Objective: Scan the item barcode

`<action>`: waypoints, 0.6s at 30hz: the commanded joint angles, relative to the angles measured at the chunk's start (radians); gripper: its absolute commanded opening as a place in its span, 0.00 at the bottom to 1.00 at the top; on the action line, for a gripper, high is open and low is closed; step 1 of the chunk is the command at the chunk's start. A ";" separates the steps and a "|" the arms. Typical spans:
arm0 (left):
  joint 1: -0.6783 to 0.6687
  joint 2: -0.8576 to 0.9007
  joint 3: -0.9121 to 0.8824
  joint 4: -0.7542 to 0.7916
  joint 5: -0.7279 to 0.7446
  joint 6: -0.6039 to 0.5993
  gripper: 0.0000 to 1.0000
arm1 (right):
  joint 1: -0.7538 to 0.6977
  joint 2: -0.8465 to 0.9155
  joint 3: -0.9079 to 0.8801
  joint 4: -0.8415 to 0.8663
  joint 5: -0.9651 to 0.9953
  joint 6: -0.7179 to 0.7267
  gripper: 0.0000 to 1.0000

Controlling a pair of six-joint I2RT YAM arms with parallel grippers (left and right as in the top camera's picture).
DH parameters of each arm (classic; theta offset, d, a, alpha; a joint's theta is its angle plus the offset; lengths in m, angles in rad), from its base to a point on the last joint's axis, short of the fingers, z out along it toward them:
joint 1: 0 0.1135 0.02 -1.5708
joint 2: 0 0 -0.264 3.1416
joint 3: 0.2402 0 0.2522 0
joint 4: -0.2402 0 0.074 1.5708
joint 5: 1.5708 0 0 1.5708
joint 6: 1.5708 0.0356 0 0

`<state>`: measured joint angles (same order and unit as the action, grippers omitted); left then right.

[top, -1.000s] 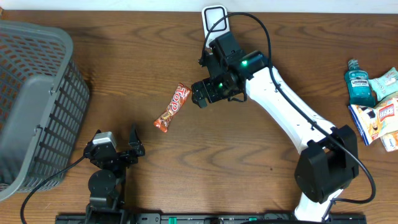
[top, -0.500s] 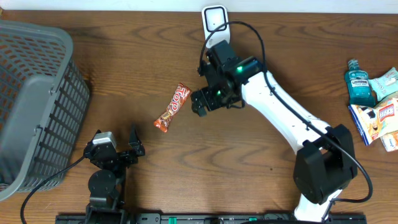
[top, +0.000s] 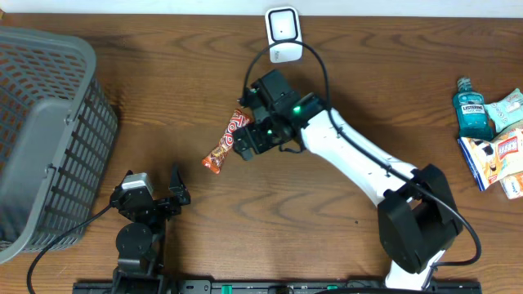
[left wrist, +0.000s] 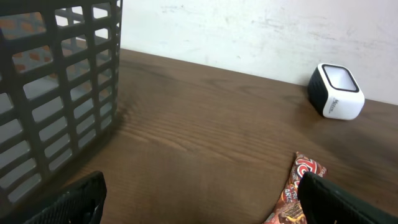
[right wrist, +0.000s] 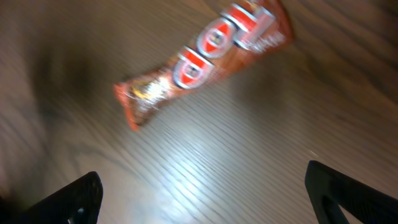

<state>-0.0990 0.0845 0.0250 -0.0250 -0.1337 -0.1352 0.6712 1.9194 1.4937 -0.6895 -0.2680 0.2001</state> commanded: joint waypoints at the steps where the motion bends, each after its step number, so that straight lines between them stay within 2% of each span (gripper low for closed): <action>1: 0.004 0.000 -0.021 -0.034 -0.016 -0.008 0.98 | 0.039 0.006 -0.005 0.050 0.001 0.060 0.99; 6: 0.004 0.000 -0.021 -0.034 -0.016 -0.008 0.98 | 0.062 0.116 0.031 0.138 0.011 0.092 0.99; 10: 0.004 0.000 -0.021 -0.034 -0.016 -0.009 0.98 | 0.061 0.219 0.144 0.129 0.027 0.150 0.93; 14: 0.004 0.000 -0.021 -0.035 -0.016 -0.008 0.98 | 0.068 0.310 0.278 0.100 0.055 0.237 0.80; 18: 0.005 0.000 -0.021 -0.034 -0.016 -0.008 0.98 | 0.101 0.389 0.378 0.055 0.185 0.358 0.78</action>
<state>-0.0990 0.0845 0.0250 -0.0250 -0.1337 -0.1352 0.7425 2.2711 1.7981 -0.6182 -0.1871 0.4343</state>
